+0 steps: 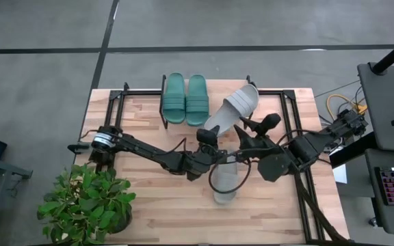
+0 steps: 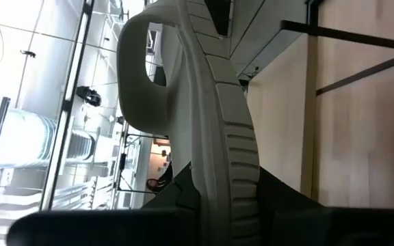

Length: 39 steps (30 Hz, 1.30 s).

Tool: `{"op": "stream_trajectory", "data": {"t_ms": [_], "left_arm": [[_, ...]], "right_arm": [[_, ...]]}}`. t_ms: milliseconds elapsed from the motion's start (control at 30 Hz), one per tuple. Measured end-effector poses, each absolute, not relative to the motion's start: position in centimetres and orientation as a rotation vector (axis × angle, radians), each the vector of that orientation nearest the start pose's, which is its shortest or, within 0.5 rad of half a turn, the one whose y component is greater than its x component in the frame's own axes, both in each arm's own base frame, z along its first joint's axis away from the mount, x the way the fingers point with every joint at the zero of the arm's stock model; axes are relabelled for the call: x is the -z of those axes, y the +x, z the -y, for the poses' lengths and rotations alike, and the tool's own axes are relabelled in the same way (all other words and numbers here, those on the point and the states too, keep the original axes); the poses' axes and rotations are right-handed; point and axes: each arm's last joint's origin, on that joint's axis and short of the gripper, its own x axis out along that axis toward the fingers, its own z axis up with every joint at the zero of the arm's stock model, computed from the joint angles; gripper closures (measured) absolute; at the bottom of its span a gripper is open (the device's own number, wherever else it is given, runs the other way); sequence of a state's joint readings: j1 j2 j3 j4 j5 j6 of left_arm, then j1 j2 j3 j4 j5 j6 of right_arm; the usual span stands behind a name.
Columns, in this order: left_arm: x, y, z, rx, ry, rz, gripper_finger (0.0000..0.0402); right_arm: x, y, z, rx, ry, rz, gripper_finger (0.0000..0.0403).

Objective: Pick and place slides into the shelf
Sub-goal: Put the left gray slide on the shelf

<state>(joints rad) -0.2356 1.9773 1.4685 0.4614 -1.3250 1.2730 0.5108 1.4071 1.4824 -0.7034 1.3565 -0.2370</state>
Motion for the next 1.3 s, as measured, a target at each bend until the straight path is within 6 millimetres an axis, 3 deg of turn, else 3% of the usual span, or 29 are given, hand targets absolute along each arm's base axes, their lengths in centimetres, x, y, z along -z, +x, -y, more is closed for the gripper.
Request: {"op": "stream_trajectory", "data": {"t_ms": [200, 433, 700, 900, 1300], "left_arm": [[-27.4, 43.7, 7.5, -0.912, 1.188, -0.737, 0.0365], [-27.7, 43.8, 7.3, -0.897, 1.215, -0.743, 0.0365], [-27.9, 44.2, 6.0, -0.887, 1.256, -0.769, 0.0365], [-28.0, 44.3, 5.3, -0.884, 1.290, -0.800, 0.0365], [-27.9, 44.4, 4.9, -0.866, 1.320, -0.810, 0.0366]], "right_arm": [[-39.3, 24.8, -8.8, 0.678, -0.609, -0.621, 0.0235], [-38.7, 24.5, -6.8, 0.722, -0.476, -0.701, 0.0227], [-37.8, 25.9, -6.2, 0.736, -0.556, -0.766, 0.0227], [-37.0, 27.2, -4.6, 0.853, -0.659, -0.809, 0.0227], [-36.5, 28.1, -1.4, 0.895, -0.648, -0.913, 0.0227]]}}
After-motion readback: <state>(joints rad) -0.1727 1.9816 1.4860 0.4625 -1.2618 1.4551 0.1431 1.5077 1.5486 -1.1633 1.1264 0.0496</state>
